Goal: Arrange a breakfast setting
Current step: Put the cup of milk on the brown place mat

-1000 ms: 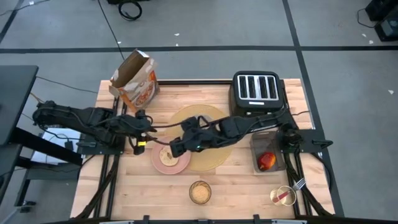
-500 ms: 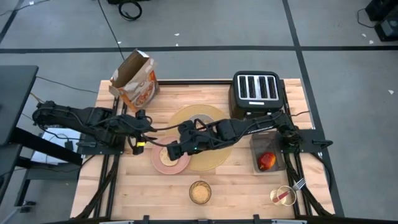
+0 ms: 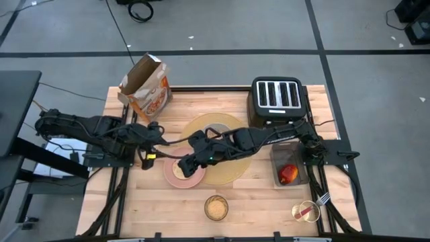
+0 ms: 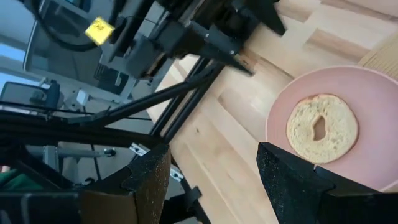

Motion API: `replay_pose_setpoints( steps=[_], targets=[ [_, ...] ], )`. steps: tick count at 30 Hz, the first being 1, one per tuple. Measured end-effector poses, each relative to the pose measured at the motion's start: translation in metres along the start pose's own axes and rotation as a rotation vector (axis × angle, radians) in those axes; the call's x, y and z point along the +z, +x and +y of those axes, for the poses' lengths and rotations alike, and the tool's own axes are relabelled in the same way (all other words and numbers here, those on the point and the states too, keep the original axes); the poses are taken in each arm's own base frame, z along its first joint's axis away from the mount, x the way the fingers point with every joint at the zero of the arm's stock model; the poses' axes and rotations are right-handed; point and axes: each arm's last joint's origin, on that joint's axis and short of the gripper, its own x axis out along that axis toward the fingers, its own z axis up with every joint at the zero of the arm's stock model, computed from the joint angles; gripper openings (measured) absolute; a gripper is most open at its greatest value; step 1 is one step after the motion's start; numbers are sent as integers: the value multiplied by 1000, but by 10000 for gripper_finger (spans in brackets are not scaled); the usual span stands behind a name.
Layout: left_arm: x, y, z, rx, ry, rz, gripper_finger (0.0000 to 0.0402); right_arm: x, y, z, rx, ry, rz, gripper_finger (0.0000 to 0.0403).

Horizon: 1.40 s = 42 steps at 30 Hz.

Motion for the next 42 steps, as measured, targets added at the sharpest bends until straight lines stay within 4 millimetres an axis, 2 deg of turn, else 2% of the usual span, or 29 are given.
replay_pose_setpoints(
  steps=[5, 8, 16, 22, 42],
  targets=[
    [1, 0, -1, -24, 23, -2, 294, 0, 0, 0, 7, -4, 15, 244],
    [1, 0, -2, -55, 54, -7, 314, 0, 0, 0, 7, -25, 16, 244],
    [6, -11, -13, -176, 93, -114, 318, -1, 0, 0, 17, -27, 41, 244],
    [4, -20, -19, -192, 102, -148, 318, -2, 0, 0, 17, -50, 43, 244],
    [-3, -24, -37, -249, 157, -159, 318, -1, -1, 0, 17, -52, 40, 244]
  ],
)
